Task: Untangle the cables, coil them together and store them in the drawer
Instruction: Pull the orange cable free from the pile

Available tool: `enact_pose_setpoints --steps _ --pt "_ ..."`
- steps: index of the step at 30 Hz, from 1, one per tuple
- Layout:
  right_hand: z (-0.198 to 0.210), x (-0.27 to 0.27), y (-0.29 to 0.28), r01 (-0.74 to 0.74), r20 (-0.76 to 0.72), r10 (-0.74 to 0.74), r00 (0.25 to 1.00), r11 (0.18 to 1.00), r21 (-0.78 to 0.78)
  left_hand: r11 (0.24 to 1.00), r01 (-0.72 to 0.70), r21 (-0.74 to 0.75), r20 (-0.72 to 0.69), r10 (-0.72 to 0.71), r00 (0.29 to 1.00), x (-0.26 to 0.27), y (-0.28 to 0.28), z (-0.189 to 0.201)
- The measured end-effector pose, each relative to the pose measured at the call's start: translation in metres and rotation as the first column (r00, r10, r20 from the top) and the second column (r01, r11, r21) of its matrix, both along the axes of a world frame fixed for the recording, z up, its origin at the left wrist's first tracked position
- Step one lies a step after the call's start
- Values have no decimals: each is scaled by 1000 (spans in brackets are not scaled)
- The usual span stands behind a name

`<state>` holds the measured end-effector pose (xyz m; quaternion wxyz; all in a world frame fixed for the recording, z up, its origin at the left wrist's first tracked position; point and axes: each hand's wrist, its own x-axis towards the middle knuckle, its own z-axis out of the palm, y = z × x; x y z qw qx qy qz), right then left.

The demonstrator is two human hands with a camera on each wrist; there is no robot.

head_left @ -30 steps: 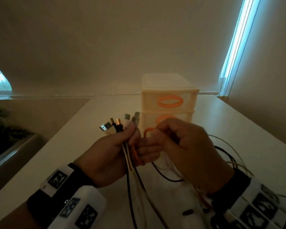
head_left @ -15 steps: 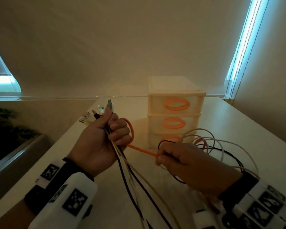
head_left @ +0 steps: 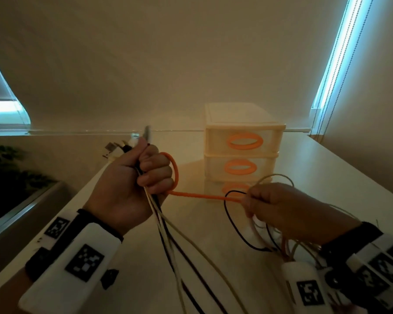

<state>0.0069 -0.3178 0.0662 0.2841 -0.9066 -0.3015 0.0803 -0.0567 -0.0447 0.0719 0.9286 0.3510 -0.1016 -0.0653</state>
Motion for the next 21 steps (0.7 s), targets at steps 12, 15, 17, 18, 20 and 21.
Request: enact_pose_setpoints --steps 12,15,17,18,20,21 --pt "-13 -41 44 -270 389 91 917 858 436 940 100 325 -26 -97 995 -10 -44 -14" --pt "-20 -40 43 -337 389 229 892 912 235 989 -124 75 -63 129 990 -5 -40 -7" --pt "-25 -33 37 -240 266 196 944 959 148 977 -208 -36 -113 203 973 -2 -35 -7" --pt "-28 -28 35 -183 291 153 944 980 77 976 -209 -56 -127 200 971 -1 -34 -7" --pt "-30 -22 31 -87 351 69 934 996 35 983 -179 -36 -140 173 975 0 -36 -10" --pt "-31 -21 30 -70 359 45 932 996 59 986 -166 -5 -135 163 977 0 -37 -12"
